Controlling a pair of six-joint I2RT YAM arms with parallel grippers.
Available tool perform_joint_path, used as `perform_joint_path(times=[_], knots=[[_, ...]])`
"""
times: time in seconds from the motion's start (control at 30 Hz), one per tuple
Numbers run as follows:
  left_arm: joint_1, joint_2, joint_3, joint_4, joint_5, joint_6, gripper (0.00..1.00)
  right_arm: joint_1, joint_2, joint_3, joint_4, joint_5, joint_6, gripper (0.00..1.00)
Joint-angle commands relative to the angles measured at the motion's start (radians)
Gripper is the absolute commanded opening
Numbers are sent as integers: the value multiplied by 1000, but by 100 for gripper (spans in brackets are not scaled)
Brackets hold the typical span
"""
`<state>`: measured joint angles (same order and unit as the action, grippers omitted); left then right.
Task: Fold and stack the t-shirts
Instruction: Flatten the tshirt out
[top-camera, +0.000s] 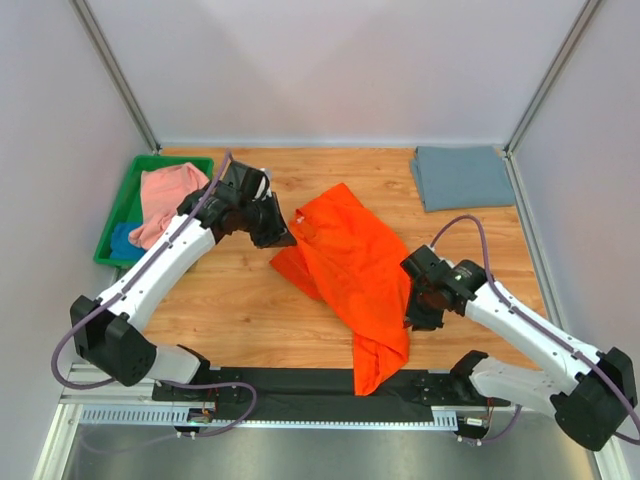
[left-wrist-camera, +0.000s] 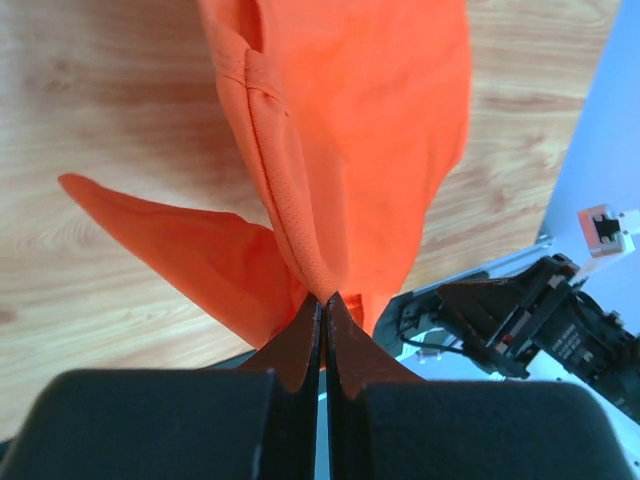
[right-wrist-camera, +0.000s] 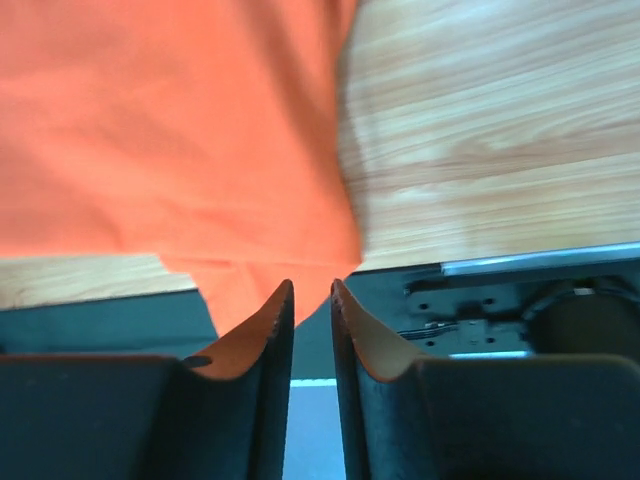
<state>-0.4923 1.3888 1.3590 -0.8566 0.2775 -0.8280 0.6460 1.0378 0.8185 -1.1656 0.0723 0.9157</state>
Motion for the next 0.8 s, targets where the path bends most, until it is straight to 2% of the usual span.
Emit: perform_joint_path(times=[0.0,0.13,0.23,0.4,0.57,0.7,0.73,0.77], knots=[[6,13,-35,-82,-6,-11,0,111,2,-34,130,-95,32,26],[21,27,-44,-97,-1,9,0,283,57,-48,237,-75,138,38],[46,39,-37,-120,0,33,0,385,145,-41,190,-6,221,42],[78,44,-26,-147,3,70,0,536,237,-48,202,20,328,43],[98,45,-24,-163,-6,90,0,589,329,-53,146,27,419,43],[107,50,-26,-174,-9,92,0,624,367,-48,55,63,446,34],[113,47,-18,-182,-9,92,0,624,367,-44,29,76,445,22],[115,47,-9,-189,-23,92,0,624,360,-35,-1,95,443,15]])
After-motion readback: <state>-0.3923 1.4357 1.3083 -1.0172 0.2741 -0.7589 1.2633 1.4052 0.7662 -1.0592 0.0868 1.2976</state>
